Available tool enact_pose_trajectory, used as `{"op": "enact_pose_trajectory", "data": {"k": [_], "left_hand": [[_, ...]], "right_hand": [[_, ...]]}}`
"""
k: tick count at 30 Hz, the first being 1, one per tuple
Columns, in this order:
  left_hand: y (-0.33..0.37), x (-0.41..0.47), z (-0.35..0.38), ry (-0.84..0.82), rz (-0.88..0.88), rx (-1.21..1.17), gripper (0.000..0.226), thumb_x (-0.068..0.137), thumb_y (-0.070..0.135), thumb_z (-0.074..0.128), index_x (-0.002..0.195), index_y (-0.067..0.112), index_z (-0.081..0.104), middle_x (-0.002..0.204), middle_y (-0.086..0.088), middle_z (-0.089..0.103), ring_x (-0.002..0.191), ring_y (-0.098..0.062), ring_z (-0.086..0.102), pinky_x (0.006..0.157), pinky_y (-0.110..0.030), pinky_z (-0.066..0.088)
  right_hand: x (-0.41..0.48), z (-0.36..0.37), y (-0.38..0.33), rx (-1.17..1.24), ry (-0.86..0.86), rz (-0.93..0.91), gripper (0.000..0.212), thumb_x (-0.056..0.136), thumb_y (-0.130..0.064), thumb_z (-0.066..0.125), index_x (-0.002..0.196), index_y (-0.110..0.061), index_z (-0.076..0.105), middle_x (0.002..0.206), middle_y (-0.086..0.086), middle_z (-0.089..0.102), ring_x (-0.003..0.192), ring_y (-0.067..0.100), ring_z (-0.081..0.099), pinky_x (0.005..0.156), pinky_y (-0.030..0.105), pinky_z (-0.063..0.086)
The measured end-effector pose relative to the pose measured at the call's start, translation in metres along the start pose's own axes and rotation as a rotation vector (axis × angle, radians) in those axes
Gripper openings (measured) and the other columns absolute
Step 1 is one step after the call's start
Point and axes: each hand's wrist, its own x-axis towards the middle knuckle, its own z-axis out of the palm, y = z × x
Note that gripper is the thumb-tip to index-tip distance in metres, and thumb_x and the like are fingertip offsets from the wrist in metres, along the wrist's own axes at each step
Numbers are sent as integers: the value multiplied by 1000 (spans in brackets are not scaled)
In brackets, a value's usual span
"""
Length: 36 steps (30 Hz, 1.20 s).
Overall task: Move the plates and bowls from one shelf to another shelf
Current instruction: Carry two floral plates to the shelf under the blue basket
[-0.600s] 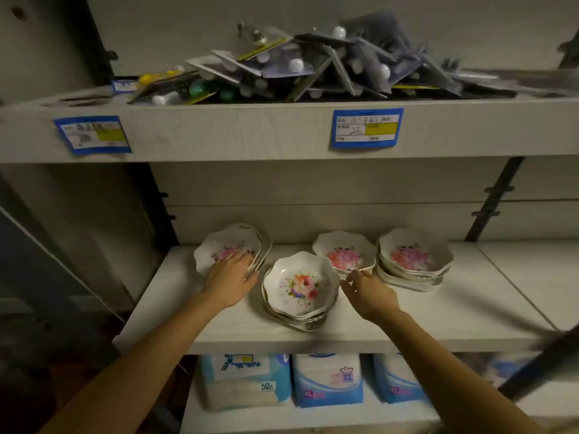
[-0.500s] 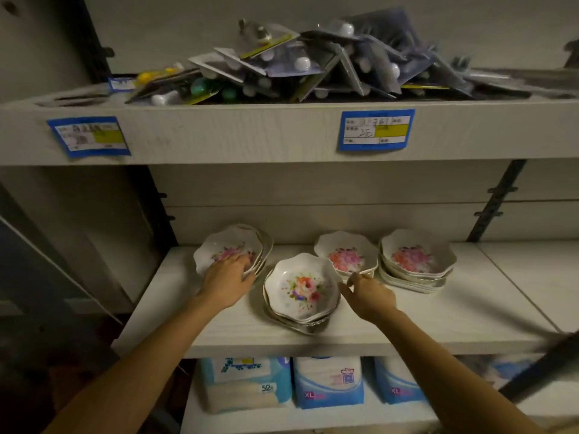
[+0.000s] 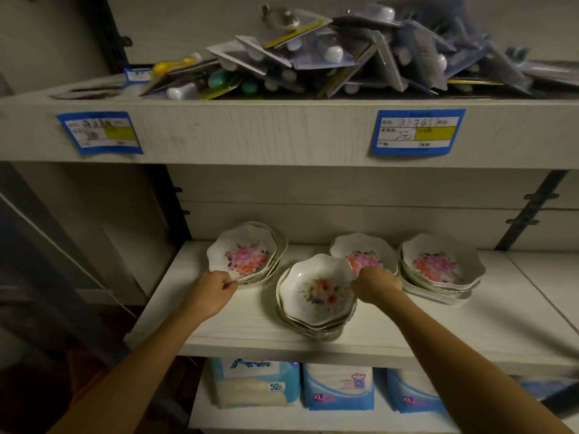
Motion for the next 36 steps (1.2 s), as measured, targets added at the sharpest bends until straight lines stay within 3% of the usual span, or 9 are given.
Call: {"op": "enact_pose_trajectory", "data": {"k": [3, 5, 9, 12, 18, 20, 23, 29, 36], "left_hand": [[-7, 3, 2, 40, -136, -81, 45, 91, 36, 47, 65, 1, 58, 69, -14, 63, 62, -25, 55, 57, -29, 40], [-9, 9, 3, 44, -232, -111, 54, 93, 43, 40, 77, -2, 65, 80, -16, 67, 69, -26, 57, 65, -32, 44], [-14, 26, 7, 5, -370, -73, 59, 92, 52, 32, 83, 1, 62, 88, -16, 64, 74, -26, 54, 65, -31, 39], [-16, 38, 12, -30, -436, -125, 54, 91, 46, 42, 102, -4, 60, 103, -21, 62, 91, -34, 58, 69, -33, 40], [-18, 48, 5, -34, -603, -529, 31, 84, 23, 54, 91, -7, 58, 64, -13, 47, 53, -26, 44, 50, -26, 33], [-16, 46, -1, -91, -619, -701, 23, 85, 18, 49, 74, -3, 52, 56, -9, 40, 42, -22, 36, 44, -19, 27], [-18, 43, -8, -119, -601, -851, 34, 87, 11, 43, 54, 11, 36, 35, 0, 33, 21, -8, 25, 31, -7, 20], [-20, 39, -23, -13, -504, -853, 36, 86, 10, 42, 51, 14, 35, 28, 7, 28, 22, -5, 18, 32, -6, 16], [4, 17, -34, -115, -363, -855, 36, 85, 7, 44, 50, 10, 36, 31, 4, 27, 25, -7, 19, 32, -9, 16]], "right_hand": [[-2, -15, 4, 45, 43, -56, 24, 91, -28, 42, 86, -10, 56, 86, 8, 57, 76, 22, 50, 69, 30, 41], [-7, -22, 12, 48, 87, -65, 29, 91, -29, 41, 70, -12, 51, 72, 4, 53, 71, 23, 52, 65, 31, 44], [-17, -27, 26, 148, 104, -67, 41, 91, -28, 43, 53, -15, 39, 55, 0, 42, 54, 18, 44, 53, 28, 40], [-25, -27, 35, 177, 139, -59, 34, 90, -26, 44, 61, -8, 49, 56, 1, 44, 57, 21, 45, 46, 25, 31], [-35, -25, 50, 269, 131, -42, 27, 92, -23, 41, 69, -10, 48, 61, 3, 48, 55, 17, 45, 46, 26, 31], [-37, -24, 56, 311, 126, -18, 28, 91, -23, 42, 71, -7, 52, 65, 6, 53, 56, 16, 46, 47, 26, 34], [-41, -26, 62, 359, 128, -10, 28, 92, -19, 44, 67, -7, 50, 65, 7, 52, 53, 14, 42, 47, 25, 31], [-42, -24, 82, 526, 101, 38, 38, 89, -18, 44, 51, -15, 44, 56, 4, 46, 51, 18, 40, 53, 27, 32], [-65, -18, 111, 680, 143, 157, 38, 88, -19, 48, 50, -14, 49, 50, 0, 49, 50, 18, 40, 56, 29, 33]]}}
